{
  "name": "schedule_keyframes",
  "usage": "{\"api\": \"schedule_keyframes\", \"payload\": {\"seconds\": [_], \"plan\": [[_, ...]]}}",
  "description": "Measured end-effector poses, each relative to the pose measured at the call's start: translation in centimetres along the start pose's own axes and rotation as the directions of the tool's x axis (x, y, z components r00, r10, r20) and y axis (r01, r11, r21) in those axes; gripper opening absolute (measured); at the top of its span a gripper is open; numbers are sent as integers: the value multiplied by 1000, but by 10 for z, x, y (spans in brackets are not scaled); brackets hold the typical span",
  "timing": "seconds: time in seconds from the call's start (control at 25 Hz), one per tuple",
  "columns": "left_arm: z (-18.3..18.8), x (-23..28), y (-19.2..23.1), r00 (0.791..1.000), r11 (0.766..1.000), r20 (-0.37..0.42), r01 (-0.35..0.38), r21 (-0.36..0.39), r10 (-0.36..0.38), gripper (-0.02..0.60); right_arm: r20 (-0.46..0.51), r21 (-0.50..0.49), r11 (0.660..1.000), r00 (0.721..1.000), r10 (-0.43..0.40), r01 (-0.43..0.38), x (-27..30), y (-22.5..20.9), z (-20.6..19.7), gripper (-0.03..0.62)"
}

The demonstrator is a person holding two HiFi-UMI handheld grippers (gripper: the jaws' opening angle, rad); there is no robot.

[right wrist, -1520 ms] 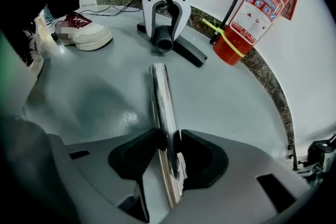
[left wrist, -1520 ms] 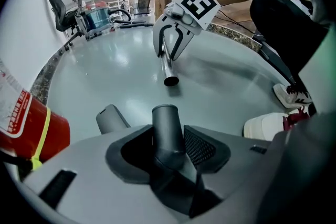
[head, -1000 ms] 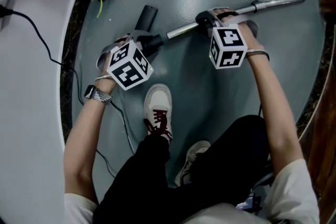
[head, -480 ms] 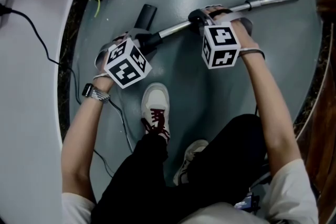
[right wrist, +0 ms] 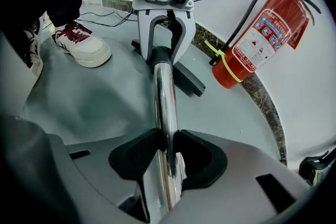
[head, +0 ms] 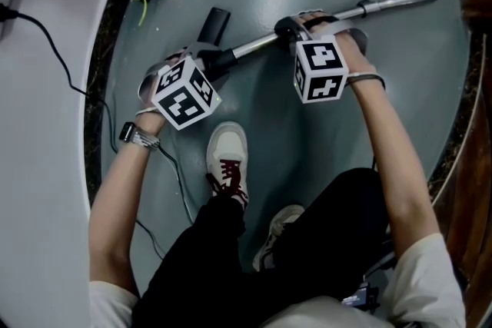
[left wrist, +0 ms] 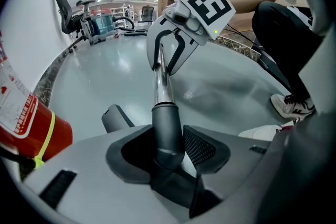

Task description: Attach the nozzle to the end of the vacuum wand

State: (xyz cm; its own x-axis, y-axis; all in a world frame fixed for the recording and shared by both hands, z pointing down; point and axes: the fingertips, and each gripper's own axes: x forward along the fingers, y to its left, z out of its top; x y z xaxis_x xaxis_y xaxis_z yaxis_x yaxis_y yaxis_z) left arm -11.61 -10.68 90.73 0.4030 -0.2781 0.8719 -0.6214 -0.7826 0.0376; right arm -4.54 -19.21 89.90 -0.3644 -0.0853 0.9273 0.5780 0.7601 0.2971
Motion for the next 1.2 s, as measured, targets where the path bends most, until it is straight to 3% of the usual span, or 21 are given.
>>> {"api": "schedule_keyframes", "payload": {"seconds": [0.72,1.2], "plan": [[-7,4,-1,997,999,-71,18,30,-16,181,-10,-51,999,1000,-7,7,13,8,2,149],[-5,6,-5,999,1000,-28,26,-17,-26,175,-20,-67,998,1000,10,-11,16,14,4,148]]}}
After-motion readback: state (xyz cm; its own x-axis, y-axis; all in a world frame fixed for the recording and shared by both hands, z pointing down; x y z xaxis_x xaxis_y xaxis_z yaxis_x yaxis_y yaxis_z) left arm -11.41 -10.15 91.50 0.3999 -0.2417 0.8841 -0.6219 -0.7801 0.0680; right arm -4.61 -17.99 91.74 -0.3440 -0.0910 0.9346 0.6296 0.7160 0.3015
